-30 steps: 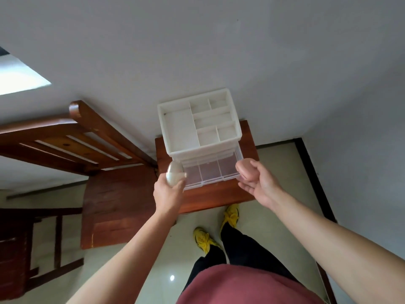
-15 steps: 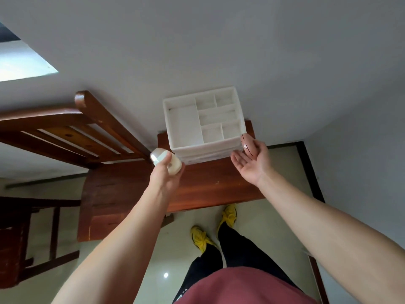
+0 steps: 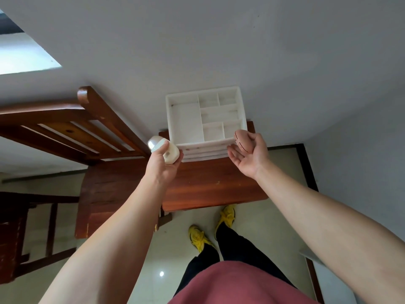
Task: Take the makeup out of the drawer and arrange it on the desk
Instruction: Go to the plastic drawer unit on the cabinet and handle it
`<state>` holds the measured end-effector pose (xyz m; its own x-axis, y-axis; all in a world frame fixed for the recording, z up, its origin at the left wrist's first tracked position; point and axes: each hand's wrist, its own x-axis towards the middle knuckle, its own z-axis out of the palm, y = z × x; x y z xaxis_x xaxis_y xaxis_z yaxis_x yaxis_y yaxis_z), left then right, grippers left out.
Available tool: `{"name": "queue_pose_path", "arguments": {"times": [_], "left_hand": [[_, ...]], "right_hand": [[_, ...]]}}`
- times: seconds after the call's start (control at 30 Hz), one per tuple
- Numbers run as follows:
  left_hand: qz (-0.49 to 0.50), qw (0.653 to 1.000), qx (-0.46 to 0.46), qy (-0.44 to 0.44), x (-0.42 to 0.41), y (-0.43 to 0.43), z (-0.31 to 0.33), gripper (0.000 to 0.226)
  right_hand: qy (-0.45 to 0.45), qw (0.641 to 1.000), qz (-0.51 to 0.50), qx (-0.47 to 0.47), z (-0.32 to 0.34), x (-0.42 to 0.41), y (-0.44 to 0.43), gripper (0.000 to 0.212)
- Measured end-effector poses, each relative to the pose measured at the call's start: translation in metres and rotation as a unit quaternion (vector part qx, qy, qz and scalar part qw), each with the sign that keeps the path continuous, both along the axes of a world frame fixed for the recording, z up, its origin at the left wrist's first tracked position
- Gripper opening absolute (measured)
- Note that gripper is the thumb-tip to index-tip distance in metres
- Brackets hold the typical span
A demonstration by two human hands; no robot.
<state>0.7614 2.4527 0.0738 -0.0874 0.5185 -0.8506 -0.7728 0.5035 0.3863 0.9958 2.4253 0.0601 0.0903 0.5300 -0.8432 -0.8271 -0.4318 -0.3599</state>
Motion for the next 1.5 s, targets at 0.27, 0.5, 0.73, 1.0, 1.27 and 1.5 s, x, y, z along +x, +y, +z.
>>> {"name": "queue_pose_path", "arguments": {"times": [0.27,0.5,0.73,1.0,1.27,1.5], "left_hand": [[-0.24,0.918,0.034,0.314,-0.044,-0.041,0.023,0.028],[-0.257,0.832,0.013,0.491,-0.121,-0.101,0.053,0.029],[-0.155,0.805,-0.084,0.567,-0.152,-0.21,0.067,0.021],[0.002,0.774,-0.279,0.568,-0.16,-0.432,0.073,0.026],[0.23,0.727,-0.381,0.523,-0.143,-0.701,0.088,0.026],[0.356,0.676,-0.449,0.463,-0.123,-0.932,0.11,0.024]], "right_hand": [[-0.184,0.958,0.221,0.002,0.026,-0.034,-0.007,0.04],[-0.402,0.794,0.441,0.118,0.039,-0.103,0.01,0.032],[-0.503,0.427,0.69,0.299,0.053,-0.201,0.002,0.02],[-0.416,0.063,0.774,0.473,0.08,-0.337,-0.145,0.02],[-0.272,-0.025,0.786,0.555,0.111,-0.44,-0.412,0.02],[-0.113,0.008,0.85,0.514,0.106,-0.496,-0.666,0.013]]}}
